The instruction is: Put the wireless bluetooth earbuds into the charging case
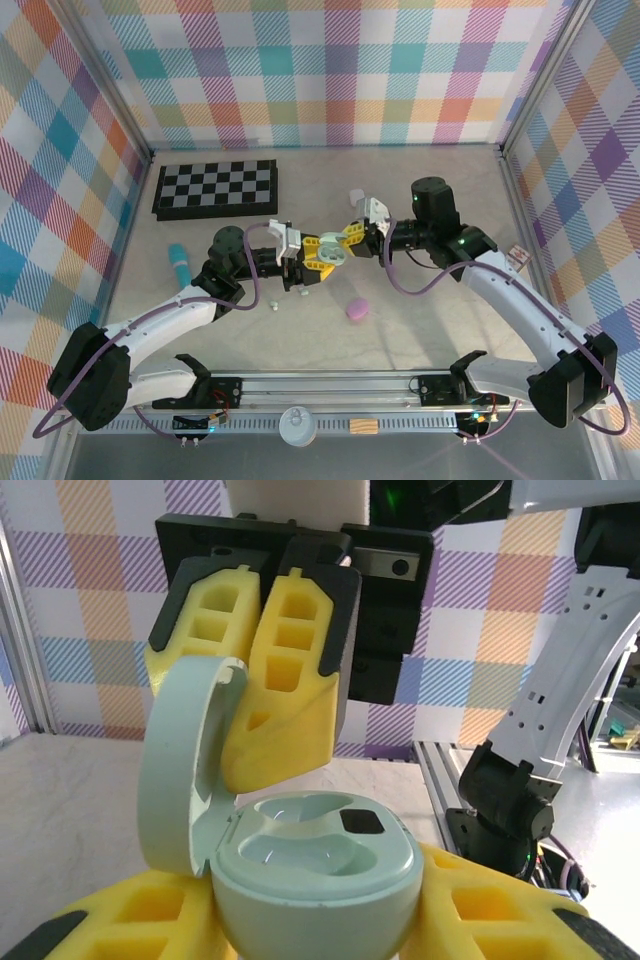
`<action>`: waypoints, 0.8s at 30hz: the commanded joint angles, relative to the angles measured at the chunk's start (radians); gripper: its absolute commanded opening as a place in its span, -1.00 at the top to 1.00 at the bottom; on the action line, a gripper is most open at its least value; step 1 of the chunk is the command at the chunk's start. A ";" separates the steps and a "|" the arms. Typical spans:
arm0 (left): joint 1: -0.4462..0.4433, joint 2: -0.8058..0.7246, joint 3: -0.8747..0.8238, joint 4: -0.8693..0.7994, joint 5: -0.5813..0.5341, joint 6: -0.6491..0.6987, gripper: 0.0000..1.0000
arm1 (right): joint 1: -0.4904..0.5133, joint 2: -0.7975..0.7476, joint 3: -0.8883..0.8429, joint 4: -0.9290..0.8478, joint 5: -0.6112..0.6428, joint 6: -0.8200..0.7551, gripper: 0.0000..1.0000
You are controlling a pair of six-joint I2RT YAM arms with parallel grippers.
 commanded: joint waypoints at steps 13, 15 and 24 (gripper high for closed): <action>0.000 0.024 0.010 0.097 -0.027 -0.035 -0.55 | 0.037 -0.048 -0.005 0.033 0.144 -0.008 1.00; 0.001 0.029 0.010 0.105 -0.026 -0.041 -0.51 | 0.037 -0.044 -0.003 0.035 0.135 -0.005 1.00; 0.000 0.039 0.004 0.127 0.021 -0.036 -0.24 | 0.037 -0.012 0.035 -0.018 0.088 0.021 1.00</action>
